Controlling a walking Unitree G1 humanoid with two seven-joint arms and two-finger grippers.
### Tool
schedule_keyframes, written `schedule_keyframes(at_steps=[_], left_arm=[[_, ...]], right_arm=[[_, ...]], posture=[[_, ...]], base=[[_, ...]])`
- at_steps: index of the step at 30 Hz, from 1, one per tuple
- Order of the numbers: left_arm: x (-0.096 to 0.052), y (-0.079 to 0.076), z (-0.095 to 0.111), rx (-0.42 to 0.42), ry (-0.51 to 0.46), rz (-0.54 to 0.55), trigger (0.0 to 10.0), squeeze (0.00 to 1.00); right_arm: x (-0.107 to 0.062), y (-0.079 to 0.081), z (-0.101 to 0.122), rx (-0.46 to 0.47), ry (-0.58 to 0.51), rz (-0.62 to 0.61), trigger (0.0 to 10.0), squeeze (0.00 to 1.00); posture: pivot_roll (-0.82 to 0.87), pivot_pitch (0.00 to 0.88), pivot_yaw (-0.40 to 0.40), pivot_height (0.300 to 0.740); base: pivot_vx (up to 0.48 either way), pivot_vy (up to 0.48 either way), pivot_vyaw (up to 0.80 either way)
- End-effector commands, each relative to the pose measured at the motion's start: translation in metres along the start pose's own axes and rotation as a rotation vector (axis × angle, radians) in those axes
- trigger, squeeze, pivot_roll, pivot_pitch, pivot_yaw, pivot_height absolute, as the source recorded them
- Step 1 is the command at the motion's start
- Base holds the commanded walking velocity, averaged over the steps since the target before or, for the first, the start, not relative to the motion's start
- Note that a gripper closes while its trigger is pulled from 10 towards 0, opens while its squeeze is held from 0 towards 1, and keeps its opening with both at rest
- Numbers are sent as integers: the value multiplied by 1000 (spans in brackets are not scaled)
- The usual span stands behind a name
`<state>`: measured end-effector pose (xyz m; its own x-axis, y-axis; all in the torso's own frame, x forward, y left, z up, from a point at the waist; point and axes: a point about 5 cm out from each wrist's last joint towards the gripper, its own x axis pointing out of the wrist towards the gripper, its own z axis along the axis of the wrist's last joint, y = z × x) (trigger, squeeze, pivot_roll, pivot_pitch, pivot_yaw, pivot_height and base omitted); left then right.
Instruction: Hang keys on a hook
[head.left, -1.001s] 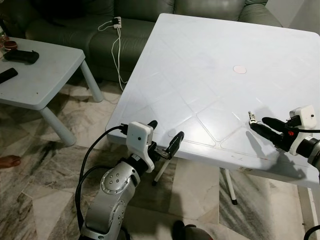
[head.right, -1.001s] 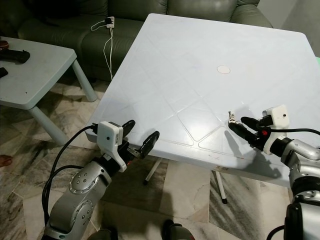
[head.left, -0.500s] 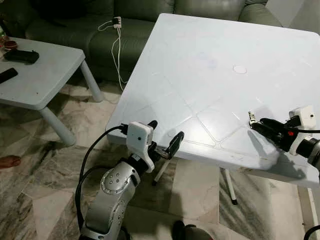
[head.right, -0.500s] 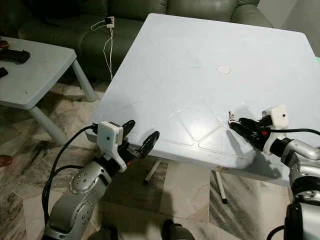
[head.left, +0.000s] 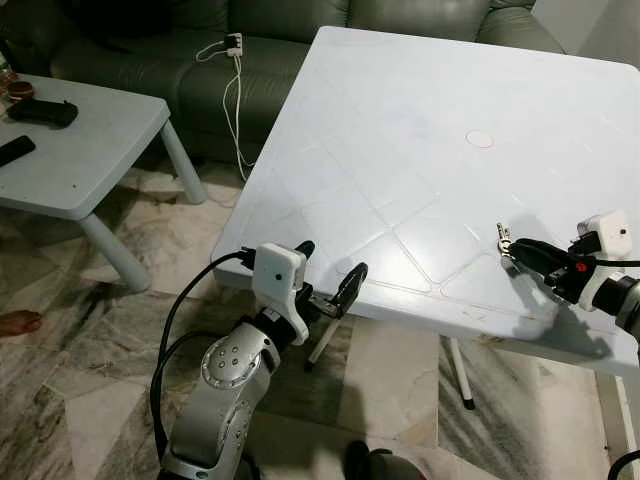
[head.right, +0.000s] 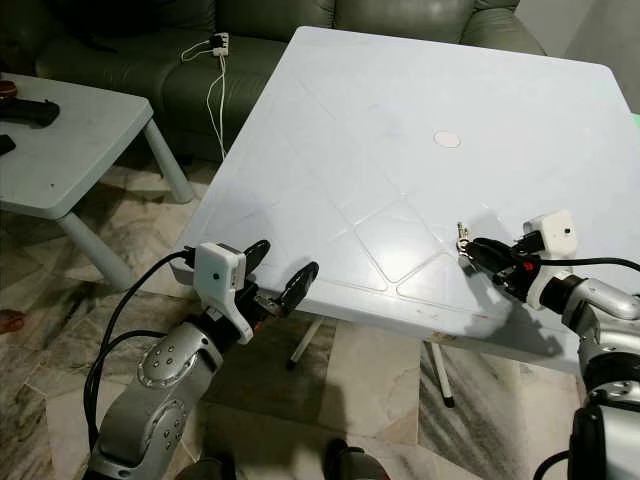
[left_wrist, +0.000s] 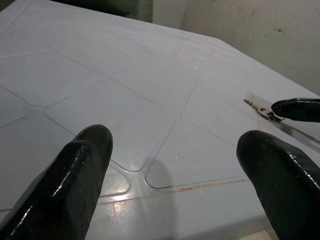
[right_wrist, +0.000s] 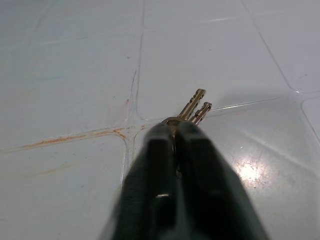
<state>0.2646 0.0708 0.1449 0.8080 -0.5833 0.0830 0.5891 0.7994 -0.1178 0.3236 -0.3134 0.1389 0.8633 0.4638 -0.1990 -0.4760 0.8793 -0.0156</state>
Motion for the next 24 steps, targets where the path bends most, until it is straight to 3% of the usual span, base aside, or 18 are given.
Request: schedule_keyframes(at_steps=[1,2,4,5,12,13,14,15,24], left_arm=[[0,-1,0,2,7,-2,10000,0],[0,-1,0,3,5,-2,10000,0],[0,-2,0,3,4,-2,10000,0],[0,-2,1,3,3,-2,10000,0],[-1,-2,0,1,4,0,10000,0],[-1,-2,0,1,4,0,10000,0],[-1,-2,0,1,4,0,10000,0],[-1,-1,0,-1,3,2,10000,0],[2,8,1,-29,-11,55,10000,0]], right_arm=[[-3,-5,7,-37,-5,-23,2745,0],[-3,-5,6,-42,-3,-28,1373,0],[-2,-4,6,-45,-6,-36,1412,0],[-2,-5,6,-45,-7,-39,0,0],[-1,-5,7,-34,-49,-86,0,0],[0,-5,8,-21,-60,-89,8000,0],[0,-5,9,-11,-67,-90,8000,0],[2,-5,10,2,-86,-89,10000,0],[18,11,23,103,-315,-65,10000,0]], posture=[[-20,223,-54,740],[-20,220,-54,740],[-18,217,-54,740],[-18,218,-53,740],[-15,215,-54,740],[-15,215,-54,740],[-14,212,-54,740],[-15,209,-54,740],[-21,200,-55,740]], base=[[0,0,0],[0,0,0],[0,0,0],[0,0,0],[0,0,0],[0,0,0],[0,0,0],[0,0,0],[0,0,0]])
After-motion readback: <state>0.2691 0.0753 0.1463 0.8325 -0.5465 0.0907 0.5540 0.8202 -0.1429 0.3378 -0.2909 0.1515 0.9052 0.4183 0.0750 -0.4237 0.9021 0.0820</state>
